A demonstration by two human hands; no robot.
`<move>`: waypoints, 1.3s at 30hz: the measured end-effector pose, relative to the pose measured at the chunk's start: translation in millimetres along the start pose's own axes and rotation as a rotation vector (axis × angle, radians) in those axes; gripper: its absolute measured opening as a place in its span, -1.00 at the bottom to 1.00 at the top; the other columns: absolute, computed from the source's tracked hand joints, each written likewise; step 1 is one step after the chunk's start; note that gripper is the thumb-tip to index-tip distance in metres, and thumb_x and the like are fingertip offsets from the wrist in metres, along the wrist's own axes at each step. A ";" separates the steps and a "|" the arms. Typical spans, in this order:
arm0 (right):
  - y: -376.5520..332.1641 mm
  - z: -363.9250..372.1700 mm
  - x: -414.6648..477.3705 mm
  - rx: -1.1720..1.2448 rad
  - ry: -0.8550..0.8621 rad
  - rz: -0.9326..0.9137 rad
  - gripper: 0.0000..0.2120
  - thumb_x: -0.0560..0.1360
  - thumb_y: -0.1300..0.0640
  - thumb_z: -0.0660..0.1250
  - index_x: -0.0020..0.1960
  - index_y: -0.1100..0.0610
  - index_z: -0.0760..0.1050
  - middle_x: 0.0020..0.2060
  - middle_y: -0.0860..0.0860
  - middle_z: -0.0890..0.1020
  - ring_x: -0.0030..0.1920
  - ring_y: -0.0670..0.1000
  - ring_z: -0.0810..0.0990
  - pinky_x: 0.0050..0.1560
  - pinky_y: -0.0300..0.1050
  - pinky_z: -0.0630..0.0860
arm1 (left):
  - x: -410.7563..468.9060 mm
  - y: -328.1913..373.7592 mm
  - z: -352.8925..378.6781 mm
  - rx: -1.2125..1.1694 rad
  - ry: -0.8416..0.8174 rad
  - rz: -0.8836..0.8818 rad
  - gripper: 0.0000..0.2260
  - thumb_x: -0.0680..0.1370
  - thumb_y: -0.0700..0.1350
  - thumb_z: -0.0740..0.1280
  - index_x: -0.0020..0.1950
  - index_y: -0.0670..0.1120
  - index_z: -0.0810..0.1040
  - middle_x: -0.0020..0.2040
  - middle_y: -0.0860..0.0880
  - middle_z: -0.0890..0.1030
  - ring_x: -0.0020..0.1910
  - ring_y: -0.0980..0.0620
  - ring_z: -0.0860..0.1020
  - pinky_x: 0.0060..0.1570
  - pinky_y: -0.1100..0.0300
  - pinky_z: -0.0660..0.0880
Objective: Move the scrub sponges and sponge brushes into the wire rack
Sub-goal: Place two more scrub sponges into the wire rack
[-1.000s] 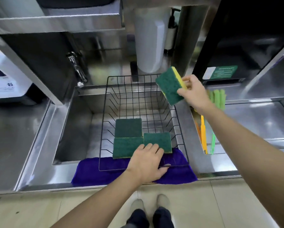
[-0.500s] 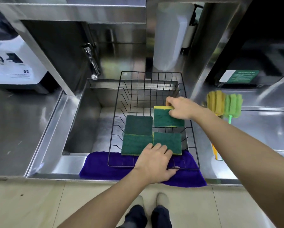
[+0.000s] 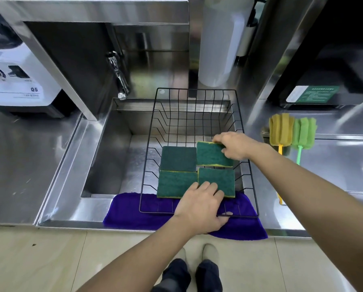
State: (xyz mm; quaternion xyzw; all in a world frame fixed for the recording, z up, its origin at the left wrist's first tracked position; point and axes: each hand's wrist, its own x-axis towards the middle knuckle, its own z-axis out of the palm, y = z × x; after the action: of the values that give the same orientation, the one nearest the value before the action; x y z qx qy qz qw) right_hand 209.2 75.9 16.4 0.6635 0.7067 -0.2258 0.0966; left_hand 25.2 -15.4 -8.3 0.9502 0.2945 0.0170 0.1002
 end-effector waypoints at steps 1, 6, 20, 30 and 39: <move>-0.5 1.2 0.2 -0.034 -0.015 -0.003 -0.63 0.49 0.13 0.25 0.29 0.09 0.36 0.20 0.10 0.50 0.27 0.15 0.42 0.30 0.12 0.28 | 0.2 -0.3 0.9 0.002 0.016 0.009 -0.58 0.47 0.19 0.28 0.03 -0.16 0.51 -0.03 -0.10 0.51 -0.03 -0.09 0.41 0.01 0.03 0.32; -5.2 0.6 -0.1 -0.066 -0.112 0.002 -0.46 0.41 -0.10 0.38 0.30 0.05 0.31 0.21 0.01 0.52 0.26 0.09 0.43 0.31 0.13 0.14 | 1.1 -0.2 3.1 0.024 0.040 0.008 -0.58 0.45 0.20 0.30 0.02 -0.15 0.52 0.02 -0.10 0.50 -0.01 -0.10 0.40 0.01 -0.01 0.33; -8.5 -7.9 -0.4 -0.070 -0.237 0.003 -0.45 0.39 0.20 0.28 0.36 -0.03 0.30 0.19 -0.01 0.55 0.24 0.08 0.45 0.36 0.18 0.04 | 2.0 -1.1 3.6 0.007 0.032 0.018 -0.58 0.45 0.20 0.29 0.06 -0.13 0.51 0.03 -0.10 0.51 -0.01 -0.09 0.42 0.00 -0.01 0.35; 5.0 -6.9 -21.9 0.129 0.176 -0.038 -0.50 0.46 0.16 0.26 0.39 0.07 0.31 0.30 0.05 0.46 0.33 0.06 0.39 0.40 0.11 0.16 | 13.6 12.1 2.6 0.043 0.018 0.053 -0.42 0.41 0.35 0.05 0.04 -0.09 0.51 -0.06 -0.07 0.52 -0.08 -0.08 0.44 -0.07 0.00 0.40; 55.5 -1.1 -65.9 0.431 0.736 0.536 -0.69 0.52 0.19 0.21 0.25 0.24 0.37 0.19 0.20 0.52 0.18 0.24 0.50 0.08 0.09 0.45 | 27.4 24.2 3.0 0.075 -0.061 0.106 -0.38 0.44 0.36 -0.02 0.22 -0.08 0.41 0.08 -0.07 0.48 0.04 -0.08 0.40 0.04 0.01 0.32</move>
State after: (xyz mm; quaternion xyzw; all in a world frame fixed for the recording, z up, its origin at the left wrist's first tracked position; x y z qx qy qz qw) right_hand 270.5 18.4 35.5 0.8622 0.4361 -0.0849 -0.2434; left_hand 61.6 -20.0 -7.2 0.9677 0.2408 -0.0177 0.0726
